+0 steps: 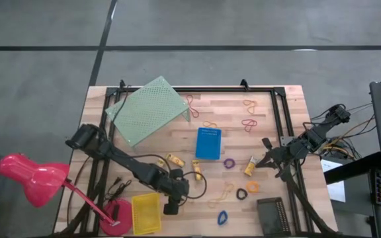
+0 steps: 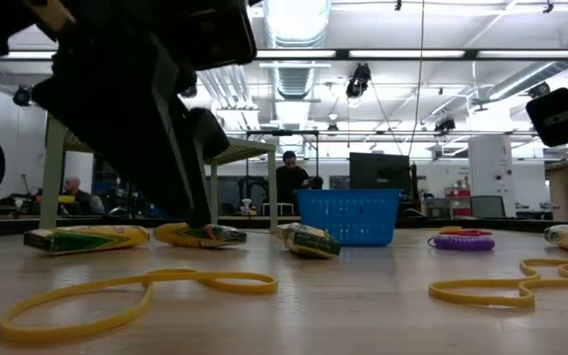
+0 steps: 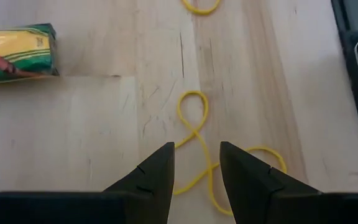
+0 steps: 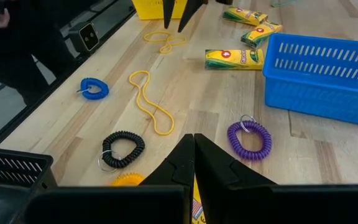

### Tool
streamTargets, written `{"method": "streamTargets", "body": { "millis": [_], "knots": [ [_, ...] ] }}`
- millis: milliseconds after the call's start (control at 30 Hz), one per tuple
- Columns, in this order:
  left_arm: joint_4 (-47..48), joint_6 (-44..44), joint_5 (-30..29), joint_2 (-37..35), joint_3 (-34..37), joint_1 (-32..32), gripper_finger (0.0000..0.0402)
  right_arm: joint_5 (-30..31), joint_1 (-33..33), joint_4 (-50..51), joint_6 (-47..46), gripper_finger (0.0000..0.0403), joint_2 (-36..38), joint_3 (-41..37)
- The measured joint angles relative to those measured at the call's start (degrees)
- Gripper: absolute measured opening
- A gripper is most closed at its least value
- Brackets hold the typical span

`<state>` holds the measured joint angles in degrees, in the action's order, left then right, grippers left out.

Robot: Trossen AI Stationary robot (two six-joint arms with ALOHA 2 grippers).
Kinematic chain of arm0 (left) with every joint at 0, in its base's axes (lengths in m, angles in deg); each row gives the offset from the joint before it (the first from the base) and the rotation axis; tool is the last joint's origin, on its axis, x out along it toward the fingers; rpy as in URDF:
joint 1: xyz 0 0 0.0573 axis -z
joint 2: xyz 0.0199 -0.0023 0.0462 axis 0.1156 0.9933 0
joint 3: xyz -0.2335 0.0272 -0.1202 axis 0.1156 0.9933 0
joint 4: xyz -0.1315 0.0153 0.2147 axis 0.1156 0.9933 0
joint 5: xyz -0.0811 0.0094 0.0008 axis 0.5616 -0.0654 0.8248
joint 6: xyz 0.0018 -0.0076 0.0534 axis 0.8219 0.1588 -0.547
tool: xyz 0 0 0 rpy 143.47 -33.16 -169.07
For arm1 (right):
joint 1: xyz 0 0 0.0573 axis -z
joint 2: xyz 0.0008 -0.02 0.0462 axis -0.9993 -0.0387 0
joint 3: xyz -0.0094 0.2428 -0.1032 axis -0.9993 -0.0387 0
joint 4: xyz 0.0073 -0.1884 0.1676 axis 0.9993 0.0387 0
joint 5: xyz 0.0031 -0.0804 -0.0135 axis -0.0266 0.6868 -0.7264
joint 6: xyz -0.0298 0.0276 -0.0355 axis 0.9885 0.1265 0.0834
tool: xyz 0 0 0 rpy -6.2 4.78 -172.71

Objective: Pick & Place Office Desk Supplies
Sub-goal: Put the yellow rubber band into the yellow basket

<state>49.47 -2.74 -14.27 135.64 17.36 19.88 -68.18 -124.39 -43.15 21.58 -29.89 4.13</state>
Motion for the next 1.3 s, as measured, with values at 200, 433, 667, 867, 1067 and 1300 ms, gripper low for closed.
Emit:
{"method": "streamTargets", "body": {
  "millis": [200,433,667,867,1067,1300],
  "knots": [
    [0.0,-3.1,4.7,2.7,0.0,0.0,0.0133,0.0,0.0,0.0,0.0,0.0008,0.0,0.0],
    [-0.2,-3.4,5.3,3.6,0.0,0.0,0.0133,0.0,0.0,0.0,0.0,0.0008,0.0,0.0],
    [-0.2,-6.1,4.5,3.6,0.0,0.1,0.0132,0.0,0.0,0.0,0.0,0.0008,0.0,0.0],
    [-0.2,-9.4,1.8,3.7,0.0,0.1,0.0112,0.0,0.0,0.0,0.0,0.0008,0.0,0.0],
    [-0.3,-10.7,1.1,3.7,0.0,0.2,0.0052,0.0,0.0,0.0,0.0,0.0008,0.0,0.0],
    [-0.6,-10.7,1.1,3.7,0.0,0.2,0.0005,0.0,0.0,0.0,0.0,0.0008,0.0,0.0]
  ]
}}
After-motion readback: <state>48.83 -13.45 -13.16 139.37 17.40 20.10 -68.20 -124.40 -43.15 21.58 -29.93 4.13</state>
